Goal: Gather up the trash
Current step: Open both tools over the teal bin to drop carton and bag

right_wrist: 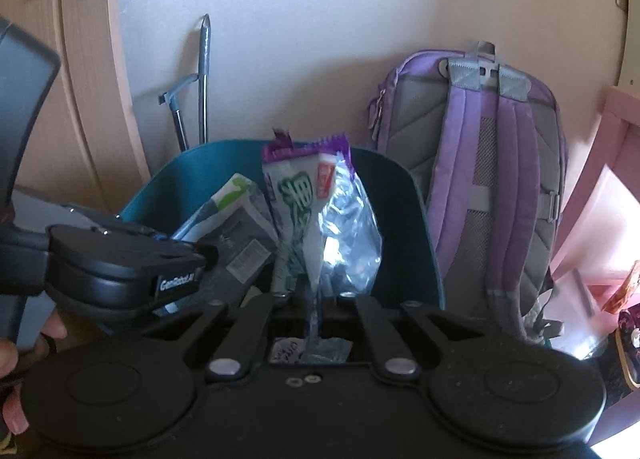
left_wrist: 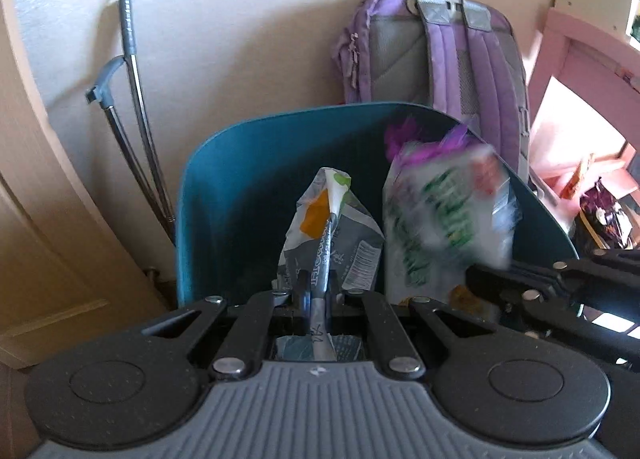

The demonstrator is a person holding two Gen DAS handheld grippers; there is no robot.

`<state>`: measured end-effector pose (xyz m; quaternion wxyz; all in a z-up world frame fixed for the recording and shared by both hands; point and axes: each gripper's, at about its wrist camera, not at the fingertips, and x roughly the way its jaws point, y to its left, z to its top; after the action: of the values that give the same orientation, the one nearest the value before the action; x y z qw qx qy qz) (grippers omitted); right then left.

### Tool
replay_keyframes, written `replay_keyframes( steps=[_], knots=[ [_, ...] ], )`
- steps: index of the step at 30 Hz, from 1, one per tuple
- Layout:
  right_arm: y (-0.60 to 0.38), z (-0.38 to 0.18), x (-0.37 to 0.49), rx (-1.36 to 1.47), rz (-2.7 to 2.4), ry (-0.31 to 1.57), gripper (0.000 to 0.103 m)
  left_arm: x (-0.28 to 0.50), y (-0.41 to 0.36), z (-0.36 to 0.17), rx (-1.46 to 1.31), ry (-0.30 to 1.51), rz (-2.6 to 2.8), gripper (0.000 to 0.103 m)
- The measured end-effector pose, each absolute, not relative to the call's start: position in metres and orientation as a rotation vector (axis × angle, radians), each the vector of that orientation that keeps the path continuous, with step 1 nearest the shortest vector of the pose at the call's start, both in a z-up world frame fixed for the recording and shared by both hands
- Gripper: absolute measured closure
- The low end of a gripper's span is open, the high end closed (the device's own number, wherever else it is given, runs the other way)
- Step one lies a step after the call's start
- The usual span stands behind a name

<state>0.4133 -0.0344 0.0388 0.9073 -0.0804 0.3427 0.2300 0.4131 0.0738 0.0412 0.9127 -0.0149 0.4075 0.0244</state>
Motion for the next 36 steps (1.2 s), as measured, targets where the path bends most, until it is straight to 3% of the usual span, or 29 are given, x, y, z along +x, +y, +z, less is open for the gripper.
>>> replay_keyframes(
  steps=[4, 7, 10, 12, 13, 18, 22, 27, 29, 36],
  knots=[
    [-0.036, 0.038, 0.411, -0.15, 0.478, 0.724, 0.091, 0.415, 0.073, 0.042, -0.026, 0.852, 0.062, 0.096],
    [-0.037, 0.039, 0.408, -0.142, 0.476, 0.728, 0.089, 0.412, 0.071, 0.043, -0.014, 0.853, 0.062, 0.089],
    [-0.04, 0.043, 0.404, -0.133, 0.472, 0.722, 0.079, 0.408, 0.07, 0.046, -0.026, 0.848, 0.055, 0.069],
    [-0.044, 0.047, 0.399, -0.129, 0.467, 0.709, 0.074, 0.403, 0.07, 0.049, -0.032, 0.83, 0.065, 0.049],
    [-0.047, 0.049, 0.398, -0.125, 0.466, 0.707, 0.073, 0.399, 0.07, 0.052, -0.032, 0.819, 0.069, 0.046],
    [-0.059, 0.069, 0.384, -0.105, 0.461, 0.68, 0.068, 0.38, 0.066, 0.07, -0.015, 0.787, 0.067, 0.043],
    [-0.068, 0.087, 0.366, -0.104, 0.456, 0.643, 0.057, 0.358, 0.063, 0.088, -0.018, 0.751, 0.062, 0.033],
    [-0.08, 0.109, 0.34, -0.086, 0.471, 0.608, 0.057, 0.327, 0.06, 0.109, -0.028, 0.711, 0.053, 0.03],
    [-0.085, 0.117, 0.329, -0.076, 0.474, 0.597, 0.056, 0.313, 0.058, 0.116, -0.022, 0.695, 0.054, 0.023],
    [-0.099, 0.132, 0.292, -0.074, 0.5, 0.563, 0.051, 0.269, 0.056, 0.132, -0.048, 0.669, 0.037, 0.022]
  ],
)
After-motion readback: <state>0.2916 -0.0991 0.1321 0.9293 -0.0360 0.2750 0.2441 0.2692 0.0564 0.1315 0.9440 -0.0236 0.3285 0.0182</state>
